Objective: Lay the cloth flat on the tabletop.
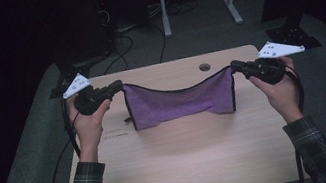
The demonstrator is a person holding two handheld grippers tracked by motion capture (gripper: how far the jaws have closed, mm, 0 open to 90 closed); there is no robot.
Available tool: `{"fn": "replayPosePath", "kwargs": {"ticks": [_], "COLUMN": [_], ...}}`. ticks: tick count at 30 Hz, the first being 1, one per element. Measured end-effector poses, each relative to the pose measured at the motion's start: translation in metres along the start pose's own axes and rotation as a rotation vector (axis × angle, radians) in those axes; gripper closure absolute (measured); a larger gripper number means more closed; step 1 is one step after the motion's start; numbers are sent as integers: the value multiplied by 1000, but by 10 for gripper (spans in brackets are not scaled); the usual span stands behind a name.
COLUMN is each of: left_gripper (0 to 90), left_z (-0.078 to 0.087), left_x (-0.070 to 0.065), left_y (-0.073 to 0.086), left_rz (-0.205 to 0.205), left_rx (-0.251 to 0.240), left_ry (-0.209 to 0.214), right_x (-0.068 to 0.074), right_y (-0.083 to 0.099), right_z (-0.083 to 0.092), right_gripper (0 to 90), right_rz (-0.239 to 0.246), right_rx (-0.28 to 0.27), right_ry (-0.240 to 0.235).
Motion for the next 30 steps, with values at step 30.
{"fn": "replayPosePath", "kwargs": {"ticks": [30], "left_gripper": [865], "left_z": [61], "left_x": [-64], "left_y": [154], "left_rz": [154], "left_rx": [250], "left_ry": [162], "right_x": [79], "right_y": [140], "right_z": [58], "right_gripper": [854], "right_rz": [-73], "right_rx": [240], "right_ry": [-222]}}
Point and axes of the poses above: each handheld gripper's, and its own axes: z roughly backward along the jaws, y roughly out of its underside, x roughly to its left, the point moved 10 cm from there along -z, roughly forward along the jaws, and after that the axes turned 1 degree about -z, right-handed, at the moved point
